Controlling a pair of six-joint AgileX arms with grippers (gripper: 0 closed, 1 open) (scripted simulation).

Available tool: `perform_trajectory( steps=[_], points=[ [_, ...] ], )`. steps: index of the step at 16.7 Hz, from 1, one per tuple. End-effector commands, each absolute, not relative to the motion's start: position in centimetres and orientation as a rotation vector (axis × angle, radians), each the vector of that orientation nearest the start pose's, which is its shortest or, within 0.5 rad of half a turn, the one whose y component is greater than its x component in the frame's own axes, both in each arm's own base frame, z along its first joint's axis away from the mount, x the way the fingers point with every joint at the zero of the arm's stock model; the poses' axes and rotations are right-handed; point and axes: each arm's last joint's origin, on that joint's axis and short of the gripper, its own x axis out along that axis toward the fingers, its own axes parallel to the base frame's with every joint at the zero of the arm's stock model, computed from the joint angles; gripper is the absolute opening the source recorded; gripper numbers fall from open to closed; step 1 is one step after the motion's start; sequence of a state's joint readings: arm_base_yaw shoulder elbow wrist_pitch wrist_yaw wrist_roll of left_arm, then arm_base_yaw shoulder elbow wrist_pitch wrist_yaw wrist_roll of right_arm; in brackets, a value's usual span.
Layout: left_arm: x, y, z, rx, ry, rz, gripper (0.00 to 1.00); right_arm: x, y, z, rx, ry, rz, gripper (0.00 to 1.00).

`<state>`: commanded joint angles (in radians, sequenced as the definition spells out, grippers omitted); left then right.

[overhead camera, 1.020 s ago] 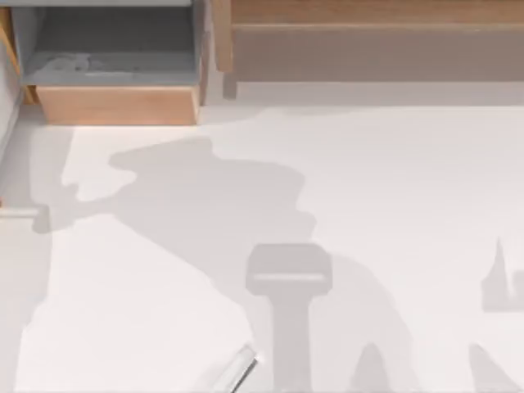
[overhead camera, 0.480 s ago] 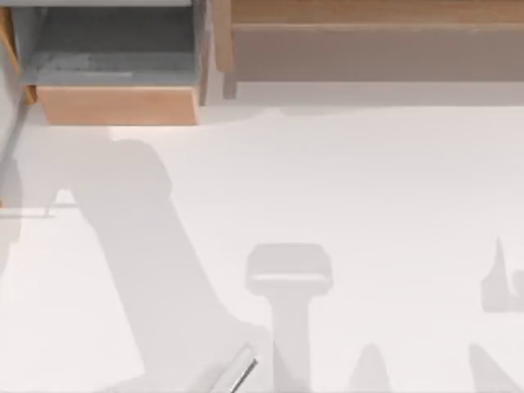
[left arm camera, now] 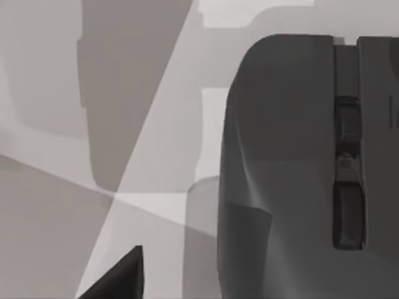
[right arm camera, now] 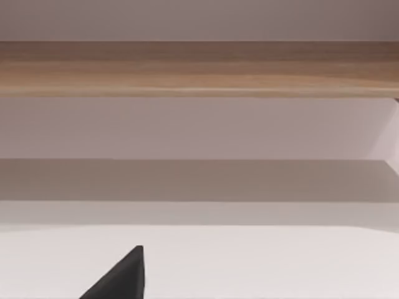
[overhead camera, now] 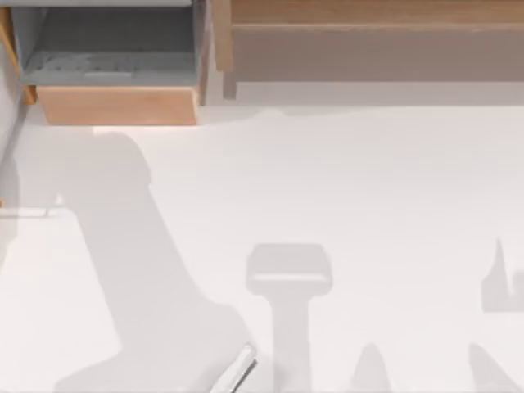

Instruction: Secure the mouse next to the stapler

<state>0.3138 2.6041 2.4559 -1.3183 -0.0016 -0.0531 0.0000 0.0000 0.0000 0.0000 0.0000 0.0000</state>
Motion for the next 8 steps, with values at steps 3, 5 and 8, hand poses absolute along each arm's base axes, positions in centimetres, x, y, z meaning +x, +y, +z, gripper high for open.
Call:
perform_trajectory(
  steps=[3, 5, 8],
  points=[
    [48.68, 16.61, 15.78, -0.277, 1.448, 0.314, 1.0, 10.57, -0.12, 16.0, 0.0, 0.0, 0.0, 1.0],
    [48.71, 16.62, 15.45, -0.277, 1.448, 0.314, 1.0, 10.57, -0.12, 16.0, 0.0, 0.0, 0.0, 1.0],
    [48.78, 16.64, 14.89, -0.277, 1.448, 0.314, 1.0, 10.57, -0.12, 16.0, 0.0, 0.0, 0.0, 1.0]
  ],
)
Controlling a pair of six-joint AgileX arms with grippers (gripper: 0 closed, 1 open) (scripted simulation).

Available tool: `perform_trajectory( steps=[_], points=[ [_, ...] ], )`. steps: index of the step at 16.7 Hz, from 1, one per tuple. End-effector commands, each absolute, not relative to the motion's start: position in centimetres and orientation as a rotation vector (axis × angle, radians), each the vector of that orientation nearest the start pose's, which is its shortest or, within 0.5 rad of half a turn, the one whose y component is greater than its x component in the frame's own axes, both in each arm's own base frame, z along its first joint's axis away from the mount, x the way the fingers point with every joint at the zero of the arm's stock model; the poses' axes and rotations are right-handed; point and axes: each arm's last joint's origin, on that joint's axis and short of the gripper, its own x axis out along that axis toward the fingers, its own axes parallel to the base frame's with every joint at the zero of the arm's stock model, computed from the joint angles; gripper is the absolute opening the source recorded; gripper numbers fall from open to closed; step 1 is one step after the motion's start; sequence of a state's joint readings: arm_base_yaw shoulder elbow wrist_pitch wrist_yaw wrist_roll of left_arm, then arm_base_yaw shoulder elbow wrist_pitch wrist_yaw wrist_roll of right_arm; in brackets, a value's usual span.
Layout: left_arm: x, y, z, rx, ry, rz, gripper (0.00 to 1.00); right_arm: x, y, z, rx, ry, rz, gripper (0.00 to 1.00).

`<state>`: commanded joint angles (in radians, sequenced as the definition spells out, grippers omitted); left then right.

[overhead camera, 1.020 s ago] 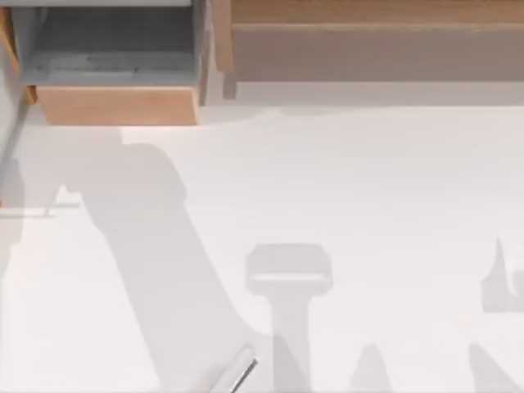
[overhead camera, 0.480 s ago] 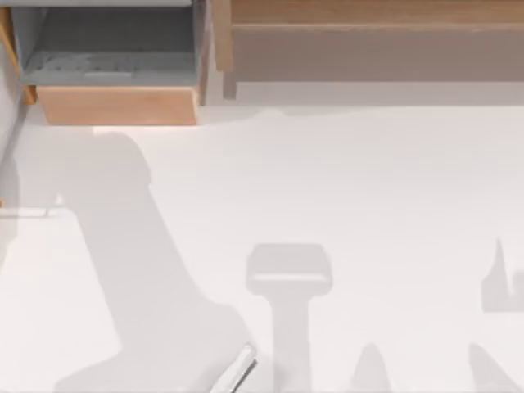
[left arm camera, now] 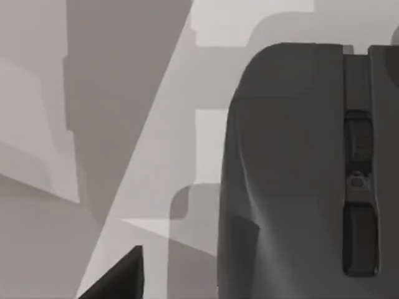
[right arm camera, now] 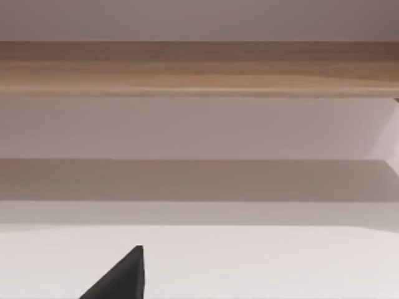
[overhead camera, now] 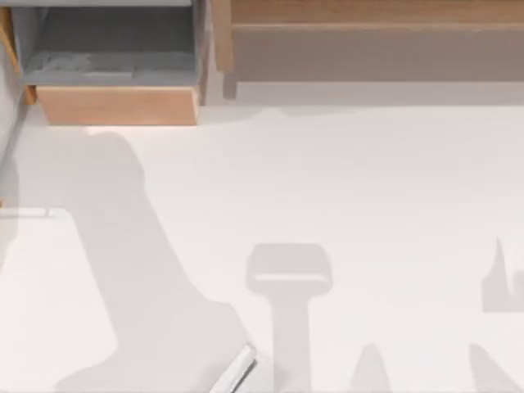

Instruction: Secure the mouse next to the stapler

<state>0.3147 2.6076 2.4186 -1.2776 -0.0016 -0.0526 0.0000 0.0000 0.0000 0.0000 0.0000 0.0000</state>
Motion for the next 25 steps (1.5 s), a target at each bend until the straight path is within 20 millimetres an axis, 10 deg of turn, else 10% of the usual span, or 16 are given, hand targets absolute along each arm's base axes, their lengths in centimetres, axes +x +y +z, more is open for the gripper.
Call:
perform_trajectory(
  steps=[14, 25],
  points=[
    [49.0, 16.7, 13.0, -0.277, 1.448, 0.314, 1.0, 10.6, -0.1, 16.0, 0.0, 0.0, 0.0, 1.0],
    [49.0, 16.7, 13.0, -0.277, 1.448, 0.314, 0.17, 10.6, -0.1, 16.0, 0.0, 0.0, 0.0, 1.0]
  ],
)
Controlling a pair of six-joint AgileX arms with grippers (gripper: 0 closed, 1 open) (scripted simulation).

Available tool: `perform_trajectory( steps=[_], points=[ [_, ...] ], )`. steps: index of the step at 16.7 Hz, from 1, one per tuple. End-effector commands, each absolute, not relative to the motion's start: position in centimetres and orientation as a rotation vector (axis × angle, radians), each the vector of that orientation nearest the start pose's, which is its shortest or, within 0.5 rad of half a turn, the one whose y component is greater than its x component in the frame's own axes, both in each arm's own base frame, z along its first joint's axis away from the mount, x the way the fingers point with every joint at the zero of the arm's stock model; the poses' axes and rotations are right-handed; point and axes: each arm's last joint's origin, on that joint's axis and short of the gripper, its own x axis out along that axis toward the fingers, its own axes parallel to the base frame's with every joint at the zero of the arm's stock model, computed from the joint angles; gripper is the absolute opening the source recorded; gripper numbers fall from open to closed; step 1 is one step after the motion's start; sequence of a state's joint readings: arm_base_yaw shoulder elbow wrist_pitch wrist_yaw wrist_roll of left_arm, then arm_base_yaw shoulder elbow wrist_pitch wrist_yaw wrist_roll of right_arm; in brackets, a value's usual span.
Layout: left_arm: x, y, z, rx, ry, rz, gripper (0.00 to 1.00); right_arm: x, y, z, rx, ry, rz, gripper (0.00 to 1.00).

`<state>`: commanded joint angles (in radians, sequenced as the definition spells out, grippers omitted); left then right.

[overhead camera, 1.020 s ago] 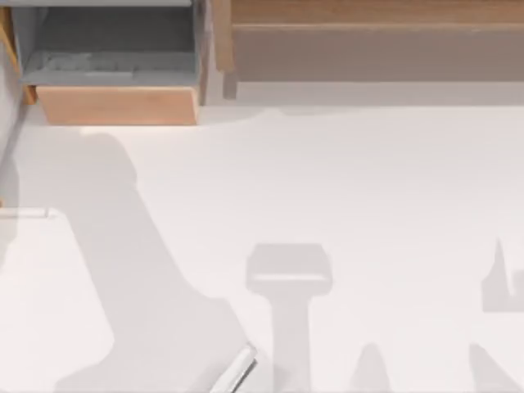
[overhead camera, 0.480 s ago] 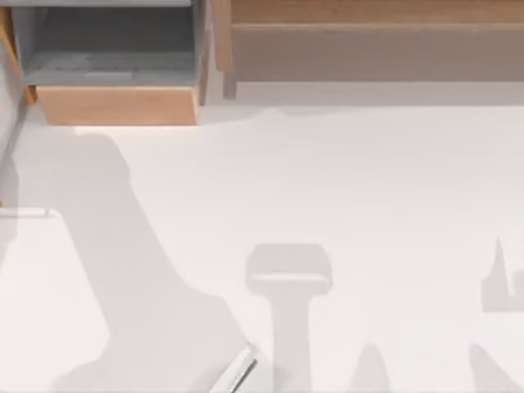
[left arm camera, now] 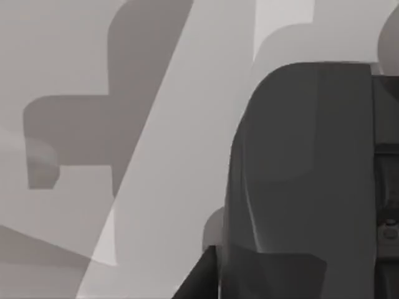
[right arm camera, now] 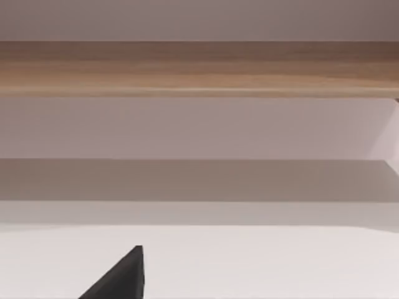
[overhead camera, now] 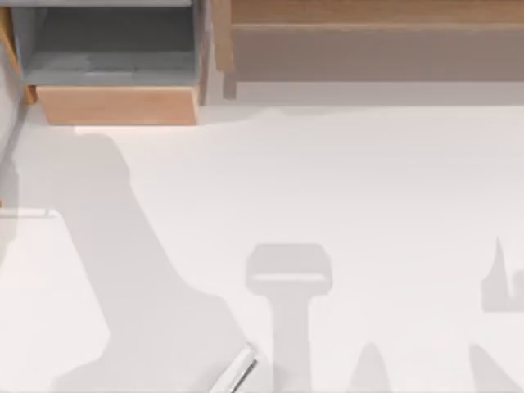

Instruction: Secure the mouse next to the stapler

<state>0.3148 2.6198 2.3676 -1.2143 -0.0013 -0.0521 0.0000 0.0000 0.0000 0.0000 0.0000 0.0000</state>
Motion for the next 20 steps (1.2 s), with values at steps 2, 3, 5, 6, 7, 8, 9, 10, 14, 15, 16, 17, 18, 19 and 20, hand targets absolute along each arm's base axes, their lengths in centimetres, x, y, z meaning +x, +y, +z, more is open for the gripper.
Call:
perform_trajectory(
  steps=[2, 3, 5, 6, 7, 8, 9, 10, 14, 15, 16, 17, 18, 19, 20],
  points=[
    [49.0, 16.7, 13.0, -0.277, 1.448, 0.314, 0.02, 10.6, -0.1, 16.0, 0.0, 0.0, 0.0, 1.0],
    [49.0, 16.7, 13.0, -0.277, 1.448, 0.314, 0.0, 10.6, -0.1, 16.0, 0.0, 0.0, 0.0, 1.0],
    [49.0, 16.7, 13.0, -0.277, 1.448, 0.314, 0.0, 10.6, -0.1, 16.0, 0.0, 0.0, 0.0, 1.0],
    [49.0, 16.7, 13.0, -0.277, 1.448, 0.314, 0.0, 10.6, -0.1, 16.0, 0.0, 0.0, 0.0, 1.0],
    [49.0, 16.7, 13.0, -0.277, 1.448, 0.314, 0.0, 10.6, -0.1, 16.0, 0.0, 0.0, 0.0, 1.0],
    [49.0, 16.7, 13.0, -0.277, 1.448, 0.314, 0.0, 10.6, -0.1, 16.0, 0.0, 0.0, 0.0, 1.0],
    [49.0, 16.7, 13.0, -0.277, 1.448, 0.314, 0.0, 10.6, -0.1, 16.0, 0.0, 0.0, 0.0, 1.0],
    [49.0, 16.7, 13.0, -0.277, 1.448, 0.314, 0.0, 10.6, -0.1, 16.0, 0.0, 0.0, 0.0, 1.0],
    [48.8, 16.9, 14.6, -0.278, 1.412, 0.326, 0.0, 10.6, -0.1, 16.0, 0.0, 0.0, 0.0, 1.0],
    [48.7, 17.1, 15.7, -0.282, 1.388, 0.337, 0.0, 10.6, -0.1, 16.0, 0.0, 0.0, 0.0, 1.0],
    [48.4, 17.1, 17.0, -0.286, 1.362, 0.349, 0.0, 10.6, -0.1, 16.0, 0.0, 0.0, 0.0, 1.0],
    [48.2, 16.8, 18.4, -0.29, 1.337, 0.358, 0.0, 10.6, -0.1, 16.0, 0.0, 0.0, 0.0, 1.0],
    [47.9, 16.4, 19.7, -0.295, 1.314, 0.365, 0.0, 10.6, -0.1, 16.0, 0.0, 0.0, 0.0, 1.0],
    [47.6, 15.7, 21.1, -0.299, 1.291, 0.369, 0.0, 10.6, -0.1, 16.0, 0.0, 0.0, 0.0, 1.0],
    [47.2, 14.8, 22.4, -0.303, 1.272, 0.37, 0.0, 10.6, -0.1, 16.0, 0.0, 0.0, 0.0, 1.0]
  ],
)
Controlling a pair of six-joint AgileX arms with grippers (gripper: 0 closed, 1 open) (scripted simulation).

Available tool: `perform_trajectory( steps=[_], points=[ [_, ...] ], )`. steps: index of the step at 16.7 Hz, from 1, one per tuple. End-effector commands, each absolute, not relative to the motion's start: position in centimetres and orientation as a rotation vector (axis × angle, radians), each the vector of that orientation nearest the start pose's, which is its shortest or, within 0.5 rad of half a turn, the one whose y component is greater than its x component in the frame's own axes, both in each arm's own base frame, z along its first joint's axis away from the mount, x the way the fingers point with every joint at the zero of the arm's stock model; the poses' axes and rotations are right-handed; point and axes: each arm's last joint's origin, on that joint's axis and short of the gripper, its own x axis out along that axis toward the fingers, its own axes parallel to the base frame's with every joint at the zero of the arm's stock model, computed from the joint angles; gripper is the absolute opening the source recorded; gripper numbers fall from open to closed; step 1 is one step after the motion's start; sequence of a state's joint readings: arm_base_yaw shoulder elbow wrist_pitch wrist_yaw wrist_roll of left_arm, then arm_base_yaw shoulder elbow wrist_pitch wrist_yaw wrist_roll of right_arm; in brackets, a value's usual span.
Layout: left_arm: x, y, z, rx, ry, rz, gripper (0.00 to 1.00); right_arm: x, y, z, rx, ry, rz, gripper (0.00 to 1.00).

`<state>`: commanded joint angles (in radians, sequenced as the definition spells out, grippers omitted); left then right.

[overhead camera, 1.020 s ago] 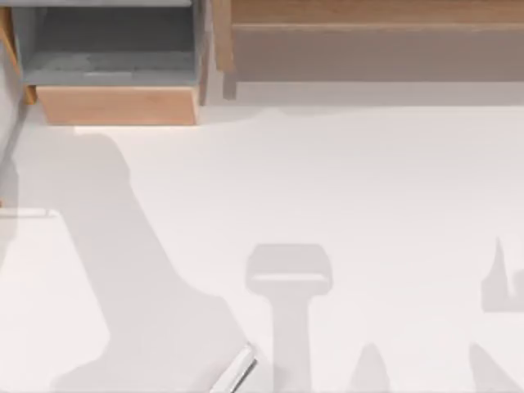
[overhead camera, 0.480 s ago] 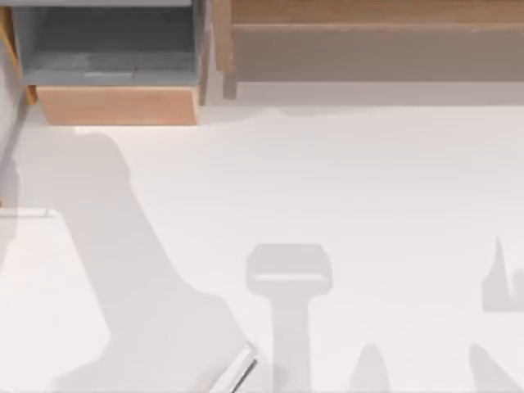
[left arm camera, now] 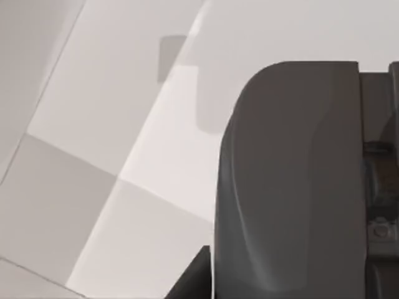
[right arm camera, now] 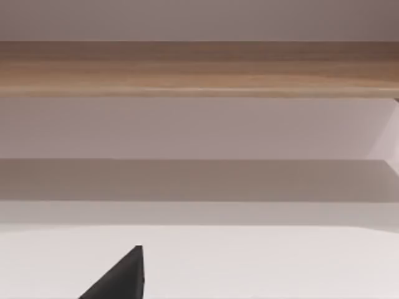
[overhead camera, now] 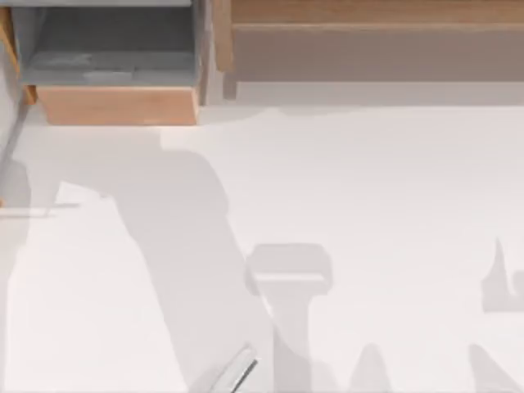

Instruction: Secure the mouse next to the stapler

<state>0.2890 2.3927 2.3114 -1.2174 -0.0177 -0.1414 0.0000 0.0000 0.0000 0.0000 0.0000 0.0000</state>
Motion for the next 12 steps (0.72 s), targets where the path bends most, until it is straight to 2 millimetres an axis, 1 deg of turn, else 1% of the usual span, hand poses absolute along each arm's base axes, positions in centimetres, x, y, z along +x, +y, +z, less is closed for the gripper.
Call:
perform_trajectory(
  steps=[1, 3, 5, 7, 9, 12],
  points=[
    [46.9, 13.7, 23.6, -0.307, 1.257, 0.368, 0.0, 10.6, -0.1, 16.0, 0.0, 0.0, 0.0, 1.0],
    [46.2, 10.7, 25.4, -0.315, 1.241, 0.354, 0.0, 10.6, -0.1, 16.0, 0.0, 0.0, 0.0, 1.0],
    [45.5, 7.0, 26.4, -0.32, 1.244, 0.328, 0.0, 10.6, -0.1, 16.0, 0.0, 0.0, 0.0, 1.0],
    [44.6, 2.5, 26.7, -0.32, 1.26, 0.293, 0.0, 10.6, -0.1, 16.0, 0.0, 0.0, 0.0, 1.0],
    [43.4, -2.6, 26.5, -0.313, 1.283, 0.251, 0.0, 10.6, -0.1, 16.0, 0.0, 0.0, 0.0, 1.0],
    [40.4, -10.6, 25.4, -0.289, 1.326, 0.186, 0.0, 10.6, -0.1, 16.0, 0.0, 0.0, 0.0, 1.0]
  ],
)
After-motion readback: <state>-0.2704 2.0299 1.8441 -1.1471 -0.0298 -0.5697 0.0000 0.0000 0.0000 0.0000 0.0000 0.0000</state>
